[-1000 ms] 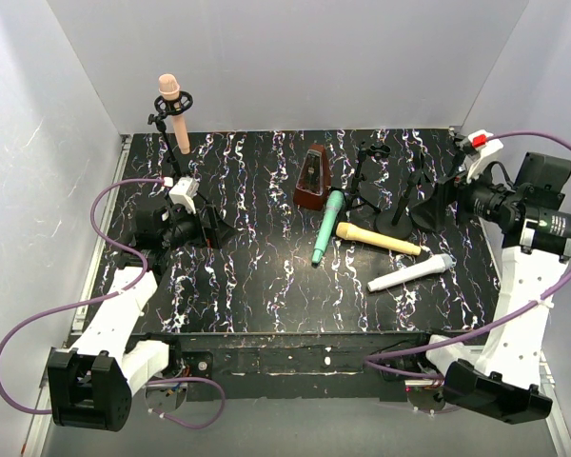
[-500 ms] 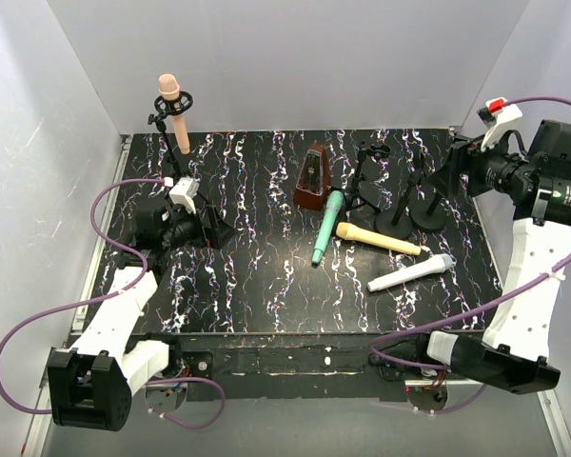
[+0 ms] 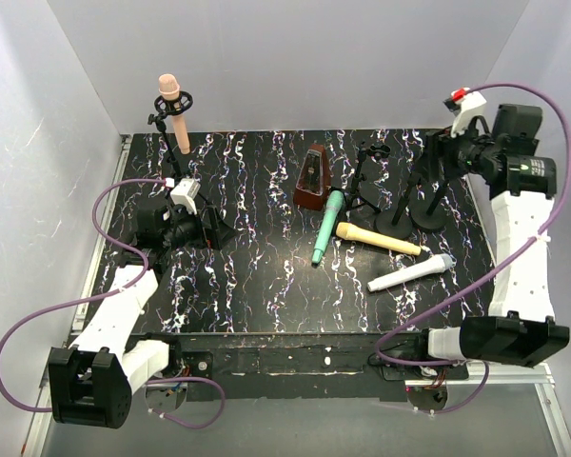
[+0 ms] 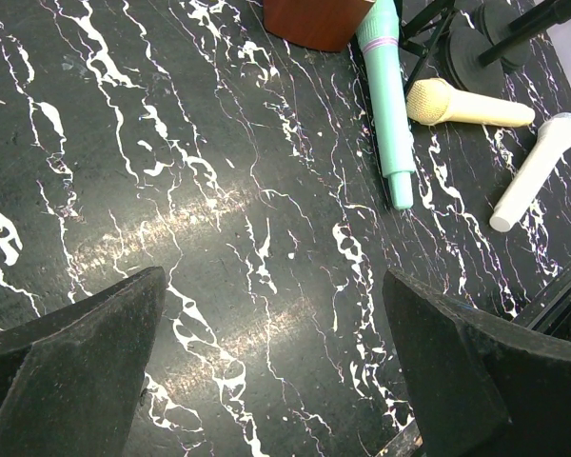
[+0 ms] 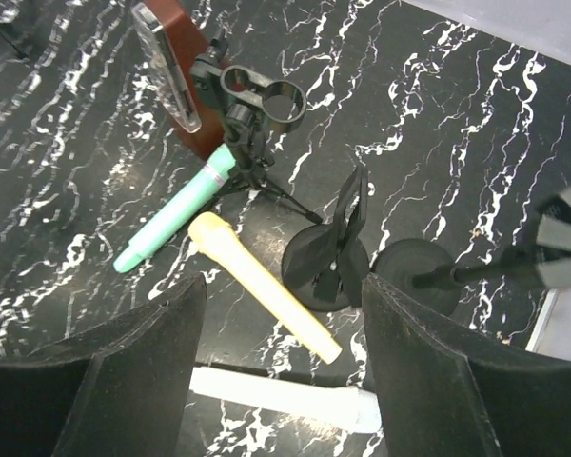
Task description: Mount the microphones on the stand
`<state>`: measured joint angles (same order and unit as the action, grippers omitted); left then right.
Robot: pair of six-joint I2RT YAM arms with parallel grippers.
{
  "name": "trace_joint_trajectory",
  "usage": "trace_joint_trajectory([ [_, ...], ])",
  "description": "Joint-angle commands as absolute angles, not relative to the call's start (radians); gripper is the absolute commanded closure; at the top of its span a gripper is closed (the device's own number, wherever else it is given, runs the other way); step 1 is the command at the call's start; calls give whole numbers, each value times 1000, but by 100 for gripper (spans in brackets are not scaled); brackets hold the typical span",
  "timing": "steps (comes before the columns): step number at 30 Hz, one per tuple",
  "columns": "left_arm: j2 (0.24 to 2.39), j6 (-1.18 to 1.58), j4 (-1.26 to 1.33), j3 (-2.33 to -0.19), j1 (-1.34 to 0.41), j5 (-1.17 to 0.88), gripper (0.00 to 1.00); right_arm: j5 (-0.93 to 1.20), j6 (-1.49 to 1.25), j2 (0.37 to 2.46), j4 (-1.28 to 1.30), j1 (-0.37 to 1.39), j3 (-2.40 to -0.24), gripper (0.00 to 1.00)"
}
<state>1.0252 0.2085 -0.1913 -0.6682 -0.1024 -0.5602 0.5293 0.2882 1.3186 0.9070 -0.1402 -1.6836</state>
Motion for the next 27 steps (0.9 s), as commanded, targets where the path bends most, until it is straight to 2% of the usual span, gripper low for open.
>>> trace_joint_trajectory([
  [1,1017,192,-198,-681,-109,-561,2,349,322,1364,764,-58,-1657,27],
  [6,1020,189,-198,-681,-109,-560,2,256,324,1400,716,-37,-1644,27],
  [13,1032,189,-198,-683,-109,-560,2,262,307,1436,651,-34,-1583,29],
  [22,1037,187,-199,-683,-109,-563,2,267,291,1465,617,-29,-1577,49],
  [27,1034,186,-202,-683,-109,-561,2,262,302,1474,617,-29,-1589,69],
])
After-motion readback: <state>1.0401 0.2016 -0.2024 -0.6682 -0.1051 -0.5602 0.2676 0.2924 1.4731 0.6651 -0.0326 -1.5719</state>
